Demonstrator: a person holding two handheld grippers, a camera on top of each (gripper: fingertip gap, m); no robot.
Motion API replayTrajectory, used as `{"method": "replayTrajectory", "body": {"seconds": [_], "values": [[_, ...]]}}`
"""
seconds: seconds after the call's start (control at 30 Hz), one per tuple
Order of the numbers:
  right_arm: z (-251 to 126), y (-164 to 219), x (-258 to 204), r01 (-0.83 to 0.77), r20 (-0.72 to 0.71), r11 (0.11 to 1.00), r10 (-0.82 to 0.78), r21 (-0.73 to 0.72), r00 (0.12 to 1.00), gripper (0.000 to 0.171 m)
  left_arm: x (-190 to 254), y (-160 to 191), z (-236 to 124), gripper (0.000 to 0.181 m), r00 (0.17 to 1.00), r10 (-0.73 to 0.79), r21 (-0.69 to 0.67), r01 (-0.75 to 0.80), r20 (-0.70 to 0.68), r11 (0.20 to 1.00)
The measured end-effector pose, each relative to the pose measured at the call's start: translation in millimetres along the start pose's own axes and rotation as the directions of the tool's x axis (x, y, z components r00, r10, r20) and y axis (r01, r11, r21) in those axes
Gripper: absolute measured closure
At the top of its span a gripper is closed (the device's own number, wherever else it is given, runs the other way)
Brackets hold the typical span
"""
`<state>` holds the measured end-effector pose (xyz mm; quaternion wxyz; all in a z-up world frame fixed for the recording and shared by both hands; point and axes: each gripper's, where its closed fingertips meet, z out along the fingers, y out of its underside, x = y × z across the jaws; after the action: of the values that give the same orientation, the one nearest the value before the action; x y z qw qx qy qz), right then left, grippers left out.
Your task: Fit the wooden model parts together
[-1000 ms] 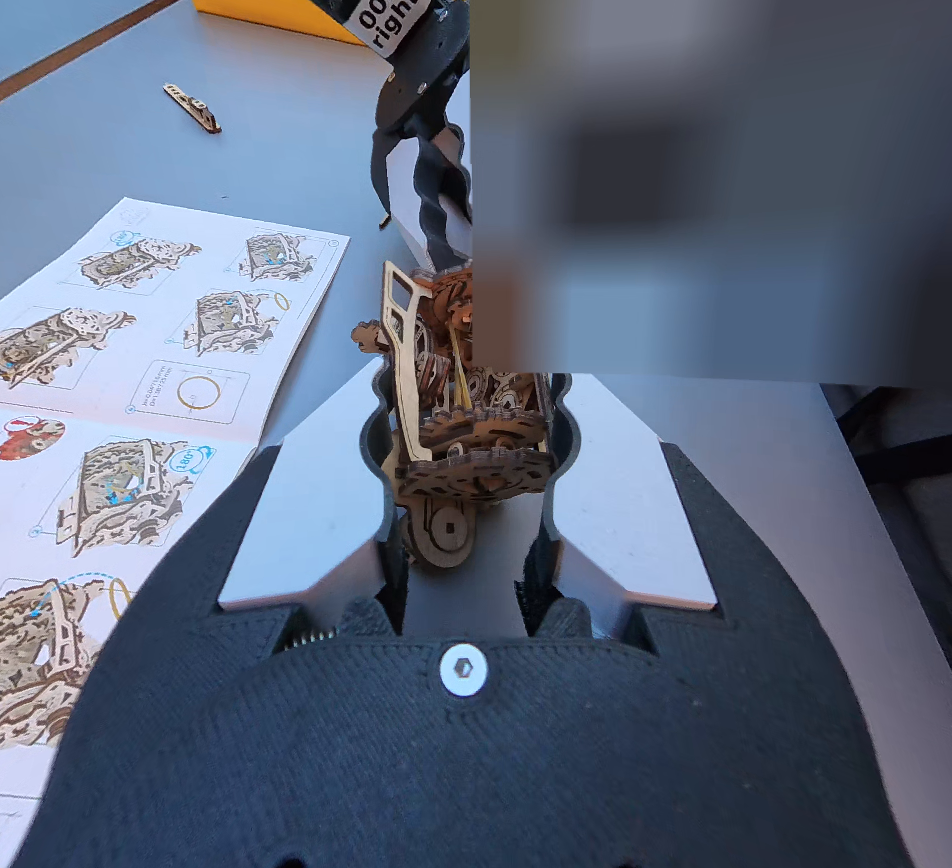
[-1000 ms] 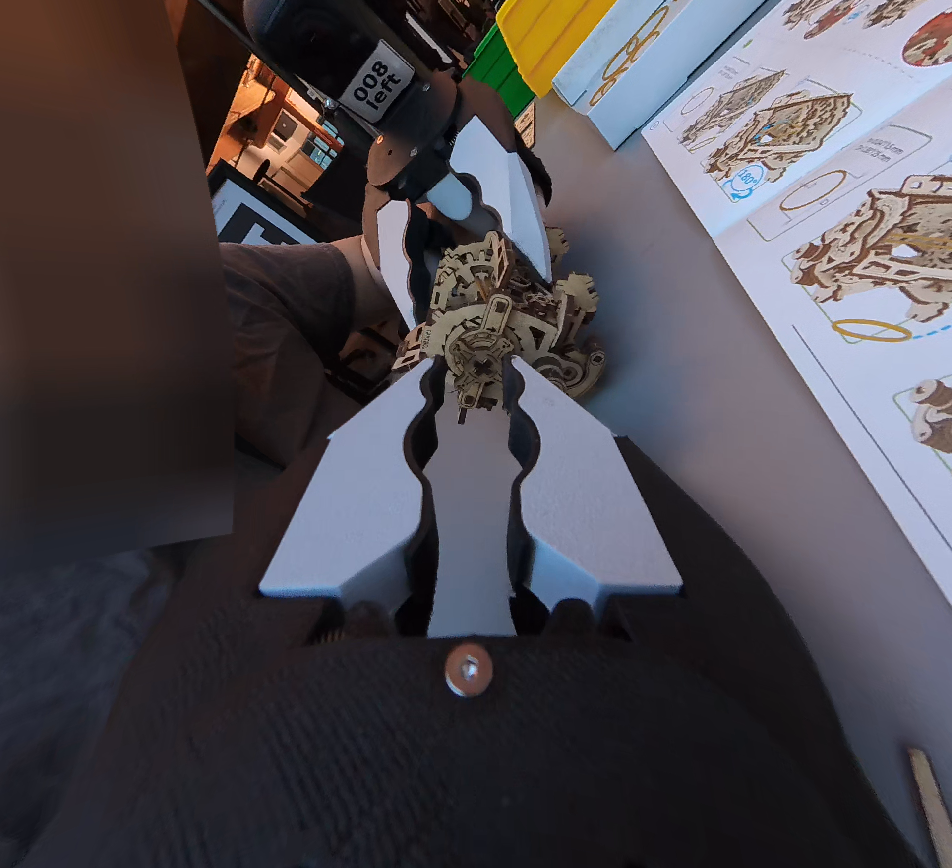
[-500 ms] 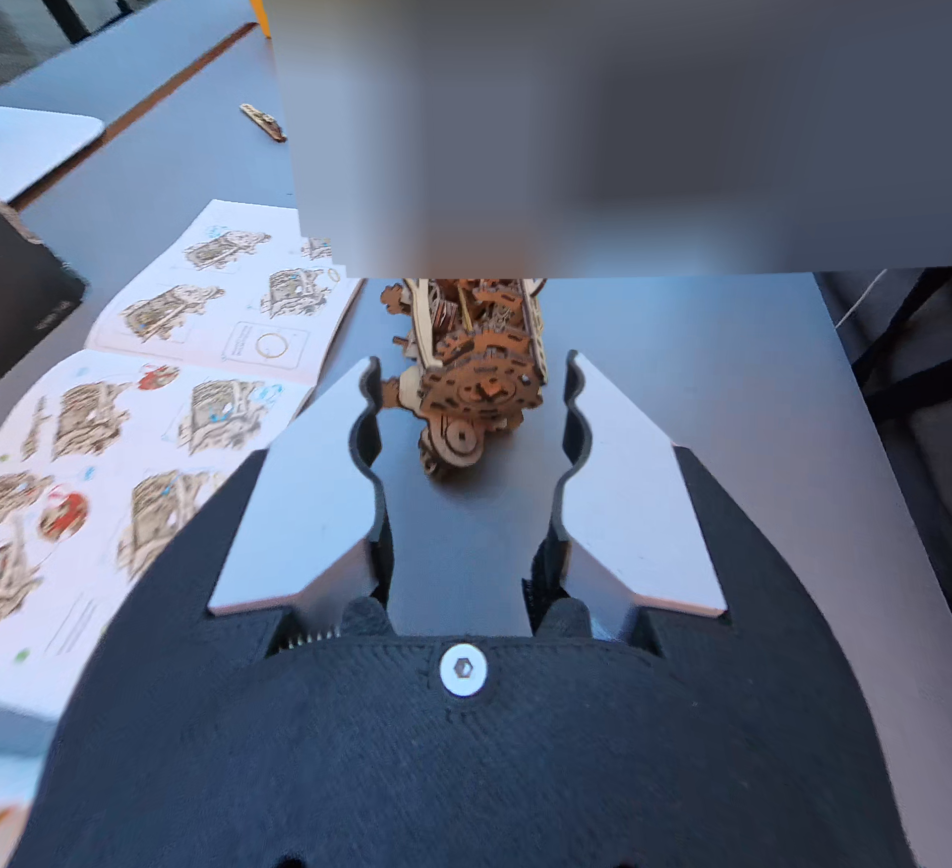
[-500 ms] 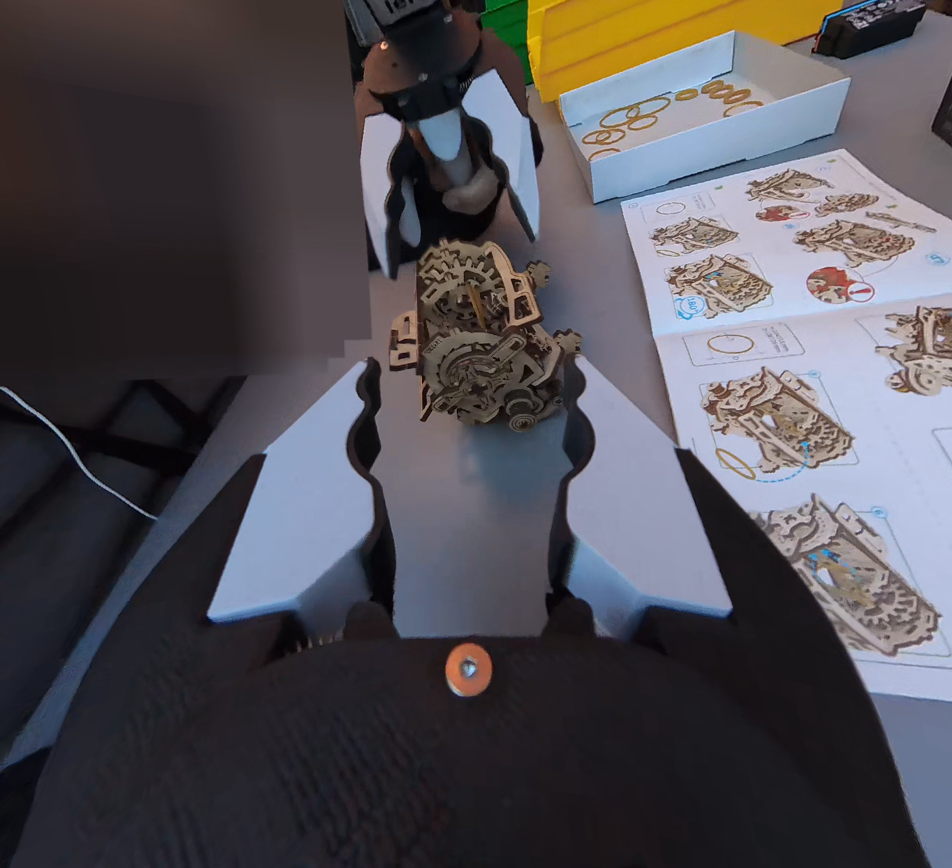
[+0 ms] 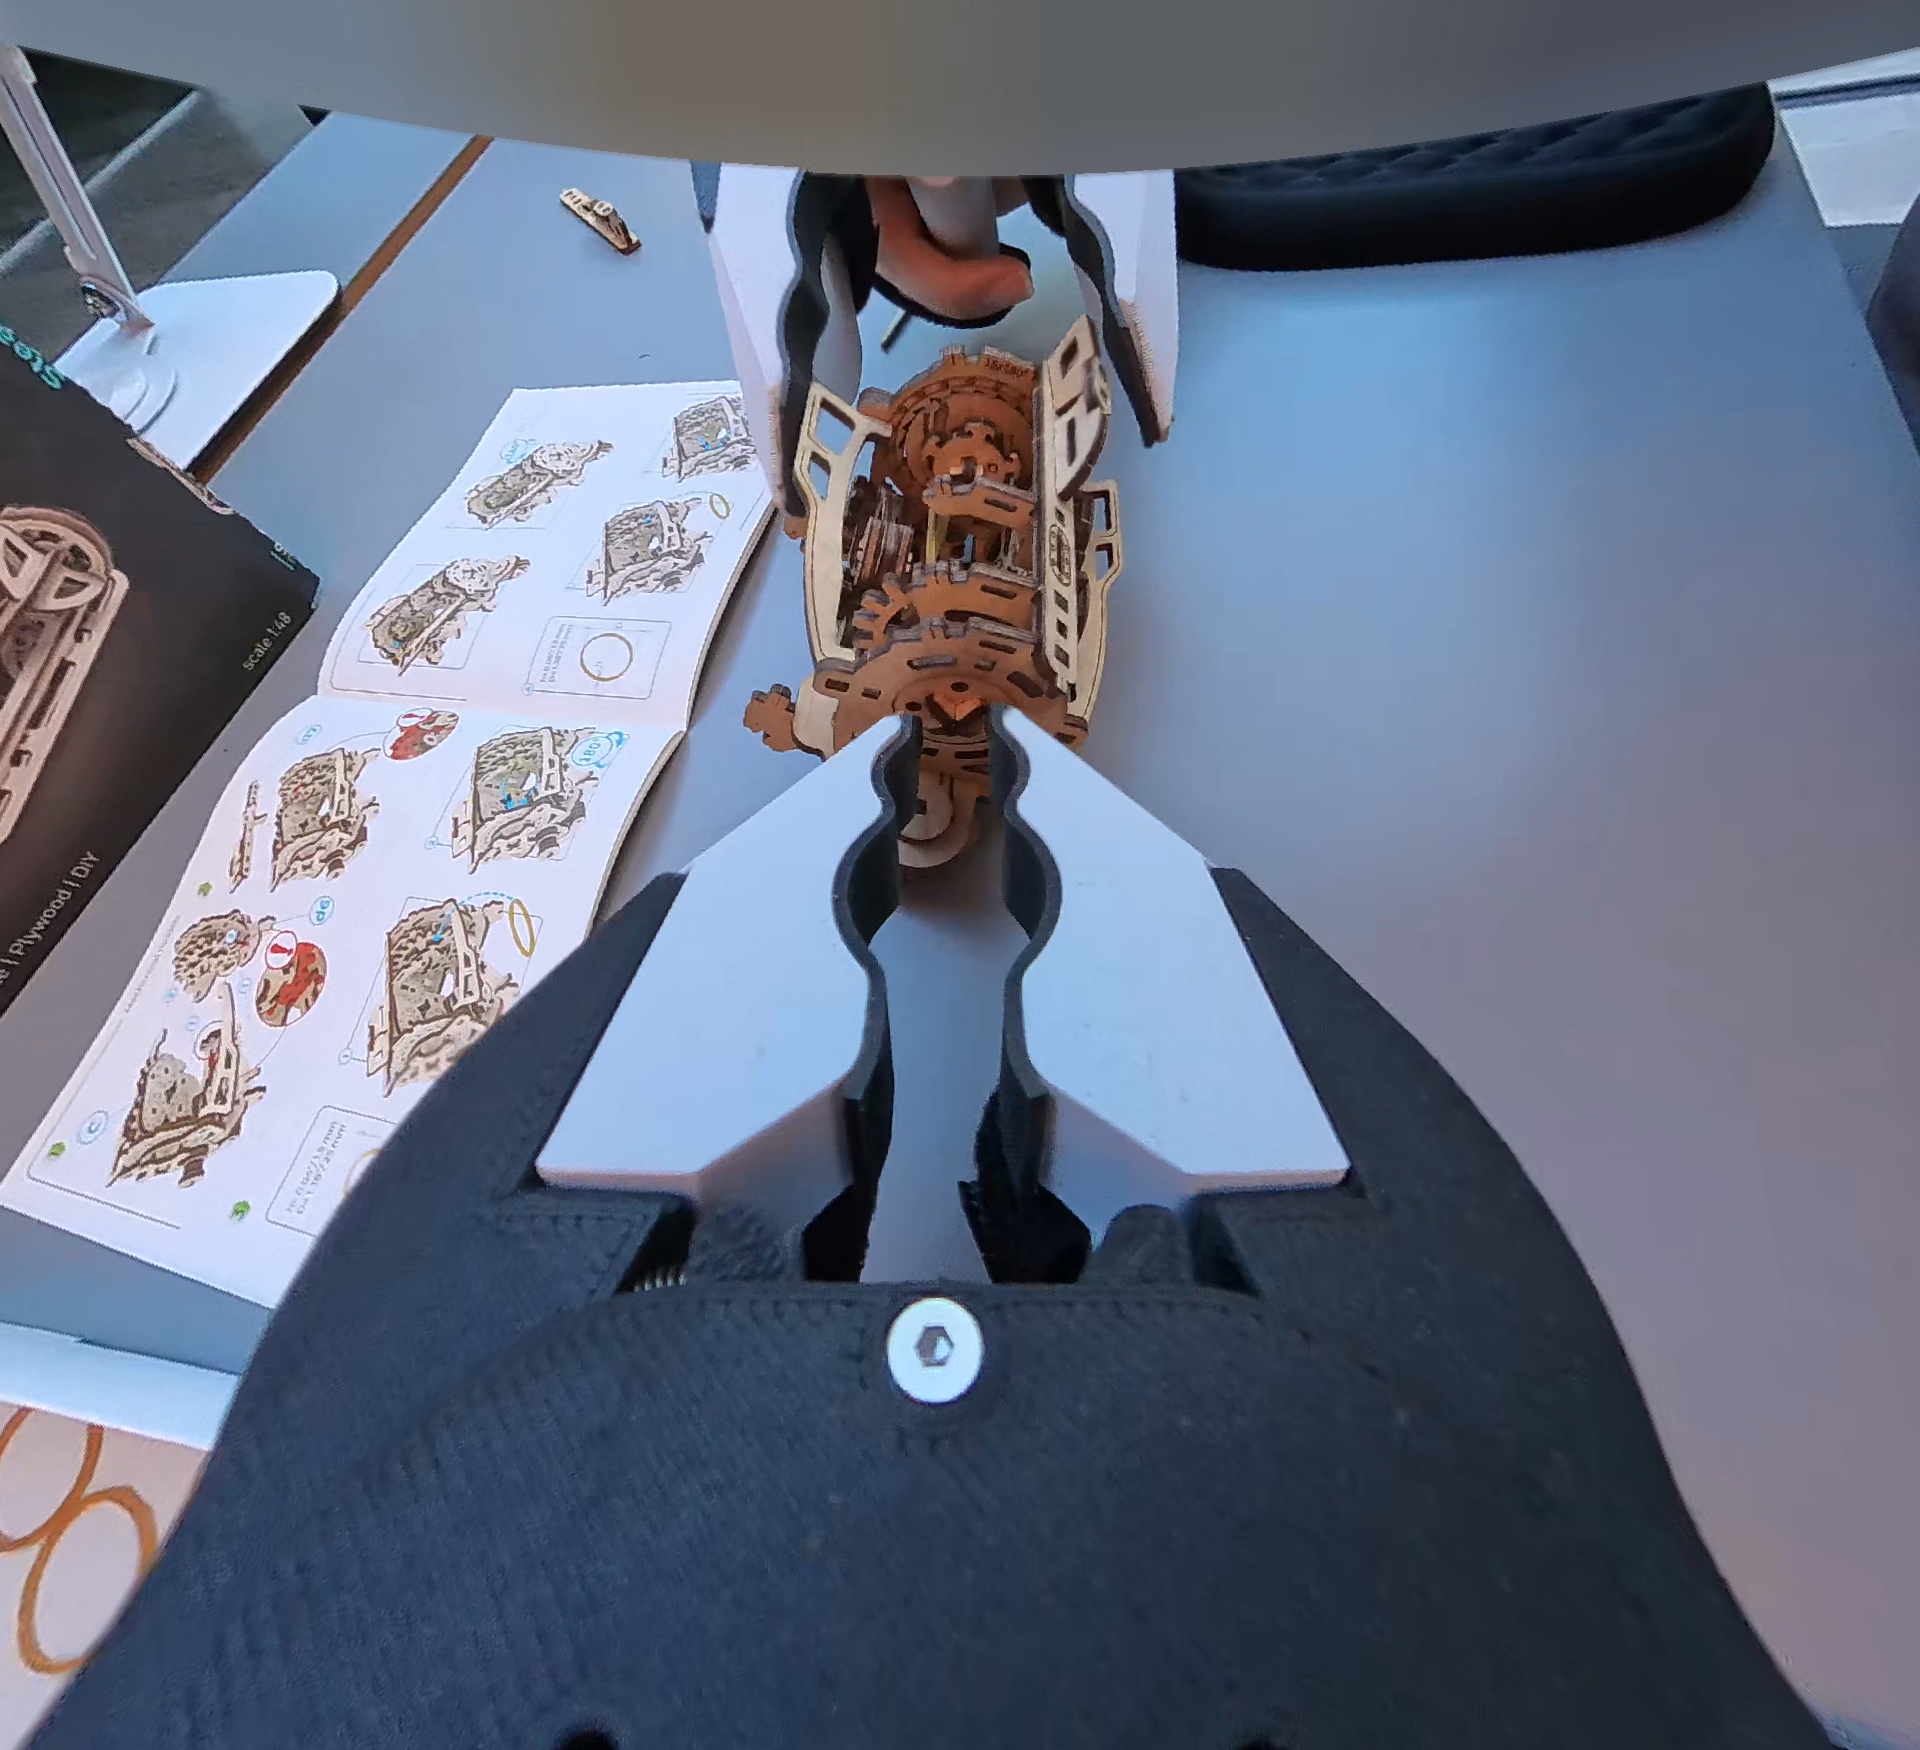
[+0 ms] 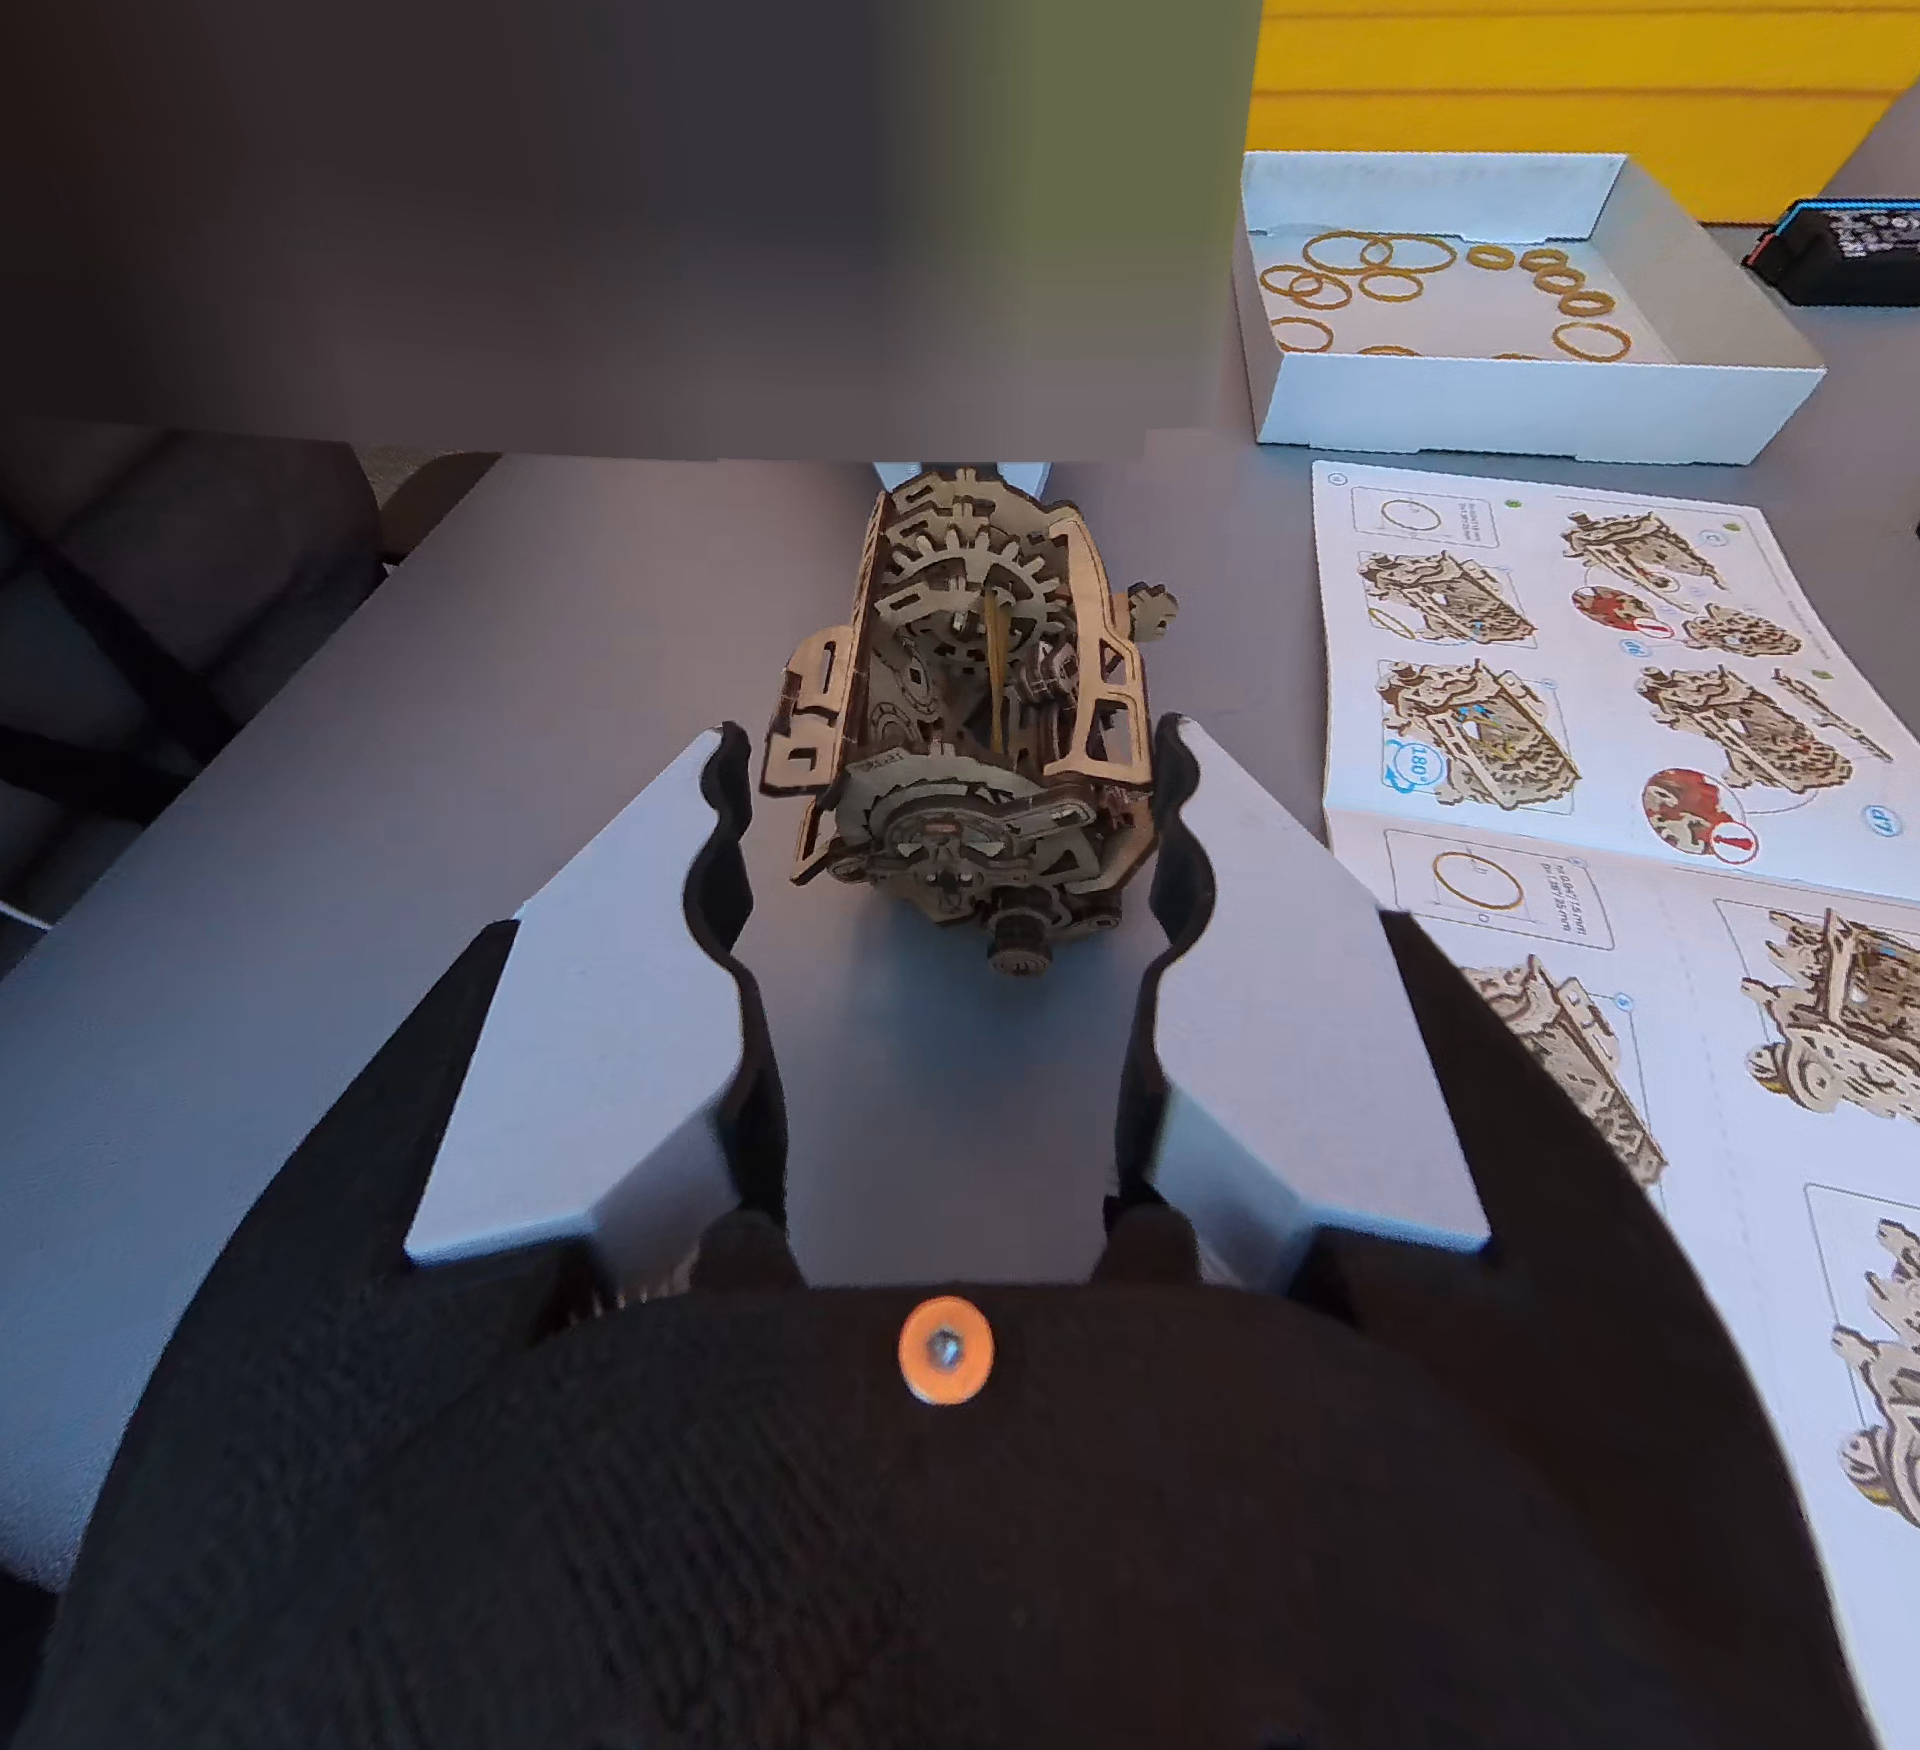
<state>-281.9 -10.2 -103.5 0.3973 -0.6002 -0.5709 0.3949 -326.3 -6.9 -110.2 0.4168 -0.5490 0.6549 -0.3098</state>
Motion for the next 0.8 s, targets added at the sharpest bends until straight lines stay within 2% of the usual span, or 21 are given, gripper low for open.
{"method": "replayTrajectory", "body": {"seconds": [0.2, 0.4, 0.53, 0.8], "values": [[5.4, 1.3, -1.3, 0.023, 0.003, 1.000, -0.023, -0.014, 1.000, 0.096, -1.6, 0.9, 0.8, 0.173, 1.000, 0.012, 0.011, -0.012, -0.023, 1.000], [4.3, 2.6, -0.1, -0.002, 0.045, 1.000, 0.003, -0.021, 0.999, 0.096, -1.8, 2.4, 3.2, 0.173, 0.995, 0.093, 0.023, -0.093, -0.026, 0.995], [5.8, 3.6, -1.8, -0.047, 0.076, 0.999, 0.048, -0.021, 0.996, 0.096, -1.3, 1.0, 1.5, 0.173, 0.998, 0.035, 0.048, -0.032, -0.061, 0.998], [9.3, 4.6, -3.3, 0.032, 0.031, 0.998, -0.030, -0.045, 0.999, 0.096, 0.4, -0.5, -0.4, 0.173, 0.993, -0.028, 0.064, 0.035, -0.116, 0.997]]}}
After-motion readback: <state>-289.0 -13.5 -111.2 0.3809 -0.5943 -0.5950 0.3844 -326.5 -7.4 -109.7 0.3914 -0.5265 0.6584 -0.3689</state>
